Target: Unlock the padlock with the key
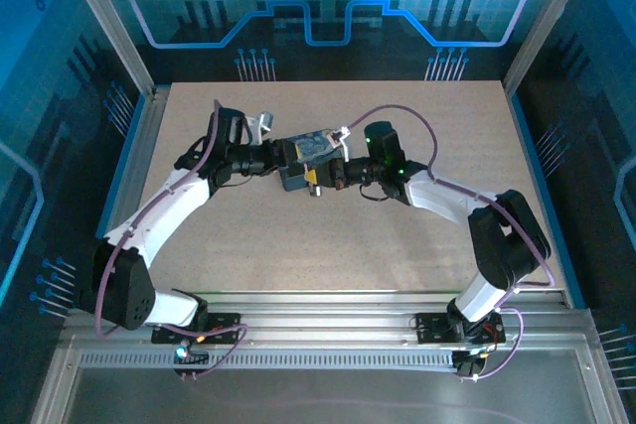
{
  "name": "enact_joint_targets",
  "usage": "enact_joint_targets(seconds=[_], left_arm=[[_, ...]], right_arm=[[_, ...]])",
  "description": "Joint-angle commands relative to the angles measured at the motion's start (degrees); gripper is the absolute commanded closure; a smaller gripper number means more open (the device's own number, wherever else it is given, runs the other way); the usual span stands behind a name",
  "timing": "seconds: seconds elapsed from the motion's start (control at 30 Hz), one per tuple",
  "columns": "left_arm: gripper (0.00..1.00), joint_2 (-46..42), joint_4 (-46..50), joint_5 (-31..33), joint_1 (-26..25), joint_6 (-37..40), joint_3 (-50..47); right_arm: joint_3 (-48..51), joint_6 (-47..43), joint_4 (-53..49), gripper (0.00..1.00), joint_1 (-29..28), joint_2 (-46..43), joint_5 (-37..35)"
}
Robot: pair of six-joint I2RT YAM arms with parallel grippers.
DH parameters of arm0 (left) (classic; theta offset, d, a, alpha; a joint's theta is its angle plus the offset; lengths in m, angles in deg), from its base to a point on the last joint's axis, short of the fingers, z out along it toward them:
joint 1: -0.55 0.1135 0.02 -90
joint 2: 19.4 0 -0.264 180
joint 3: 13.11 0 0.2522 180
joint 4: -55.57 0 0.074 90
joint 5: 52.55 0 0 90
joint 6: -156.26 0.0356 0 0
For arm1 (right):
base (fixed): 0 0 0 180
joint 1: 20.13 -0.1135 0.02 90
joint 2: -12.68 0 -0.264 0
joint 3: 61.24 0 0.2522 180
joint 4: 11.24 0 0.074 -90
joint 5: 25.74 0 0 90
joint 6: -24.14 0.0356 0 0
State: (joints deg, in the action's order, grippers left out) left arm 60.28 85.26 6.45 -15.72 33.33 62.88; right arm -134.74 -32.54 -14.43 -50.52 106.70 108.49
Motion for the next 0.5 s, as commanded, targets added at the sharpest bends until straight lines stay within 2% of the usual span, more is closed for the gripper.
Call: enact_joint_targets(seconds=[0.0, 0.1, 0.2, 0.47], left_arm=[[0.59, 1.7, 4.8, -10.0, 0.1, 8.2, 2.5], [0.59, 3.2, 5.7, -15.6, -0.1, 12.5, 3.6], [0.59, 4.7, 6.6, -17.4, -0.1, 14.9, 4.7], [0.63, 6.6, 4.5, -21.5, -0.6, 15.5, 4.5]], right_arm=[[-4.5, -12.5, -15.9, 1.00, 0.4, -1.4, 3.2], [-6.5, -17.0, -21.3, 1.00, 0.8, -1.3, 5.1], [-7.8, -19.3, -24.6, 1.00, 1.4, -1.1, 6.4], [-7.8, -17.6, -22.9, 1.00, 2.7, -0.5, 9.1]])
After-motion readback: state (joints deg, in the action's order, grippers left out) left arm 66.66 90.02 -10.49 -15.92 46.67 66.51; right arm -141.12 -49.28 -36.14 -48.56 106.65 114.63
